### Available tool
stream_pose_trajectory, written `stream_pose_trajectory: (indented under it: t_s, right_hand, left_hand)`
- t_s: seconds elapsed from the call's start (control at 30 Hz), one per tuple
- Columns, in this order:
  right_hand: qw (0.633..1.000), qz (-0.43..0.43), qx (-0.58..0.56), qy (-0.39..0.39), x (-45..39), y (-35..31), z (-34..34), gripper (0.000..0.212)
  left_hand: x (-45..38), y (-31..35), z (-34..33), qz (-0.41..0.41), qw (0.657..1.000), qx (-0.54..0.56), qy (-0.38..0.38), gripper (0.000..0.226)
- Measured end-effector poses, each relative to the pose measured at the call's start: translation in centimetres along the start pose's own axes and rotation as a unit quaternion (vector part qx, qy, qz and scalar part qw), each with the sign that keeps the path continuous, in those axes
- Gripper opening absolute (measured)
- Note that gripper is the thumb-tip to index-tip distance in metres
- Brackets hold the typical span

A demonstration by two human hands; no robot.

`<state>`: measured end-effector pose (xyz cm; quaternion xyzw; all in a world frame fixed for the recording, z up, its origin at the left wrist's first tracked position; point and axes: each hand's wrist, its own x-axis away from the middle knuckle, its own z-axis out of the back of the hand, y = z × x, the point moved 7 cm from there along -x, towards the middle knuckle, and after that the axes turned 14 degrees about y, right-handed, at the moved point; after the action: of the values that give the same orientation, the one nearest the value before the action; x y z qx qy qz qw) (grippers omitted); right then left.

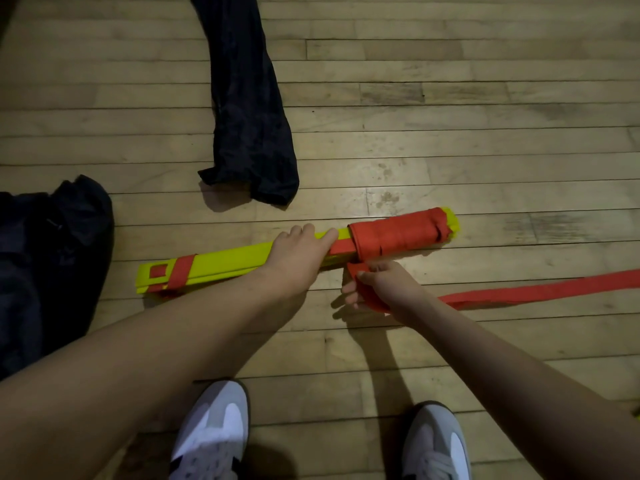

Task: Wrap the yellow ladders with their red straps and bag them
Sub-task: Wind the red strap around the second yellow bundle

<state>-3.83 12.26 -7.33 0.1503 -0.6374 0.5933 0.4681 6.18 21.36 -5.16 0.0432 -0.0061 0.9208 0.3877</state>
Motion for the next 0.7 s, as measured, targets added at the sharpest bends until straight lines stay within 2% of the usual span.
stream_pose_trajectory:
  t_s: [0.17, 0.37, 0.5, 0.6, 0.7]
  right_hand:
    - [0.996, 0.053, 0.05, 0.043, -0.8, -1.7, 0.8, 0.03]
    - [0.995, 0.071, 0.054, 0.049, -1.2, -3.1, 0.7, 0.026]
    - [0.998, 0.055, 0.013, 0.041, -1.8, -3.6, 0.6, 0.02]
    - [0.999, 0.041, -0.011, 0.018, -1.9, -3.7, 0.5, 0.018]
    - [0.999, 0.033, -0.035, 0.019, -2.1, -3.5, 0.7, 0.017]
  left_hand:
    - [-2.5, -1.5, 0.5, 0.057, 0.998, -0.005, 0.023, 0.047]
    - [-4.5, -2.6, 0.4, 0.081, 0.997, -0.009, -0.006, 0.044]
    - [-5.4, -1.8, 0.8, 0.032, 0.997, -0.059, 0.035, 0.044]
    - [-4.7, -0.3, 1.2, -0.033, 0.983, -0.133, 0.122, 0.035]
    - [-3.6, 0.7, 0.6, -0.06, 0.977, -0.127, 0.16, 0.032]
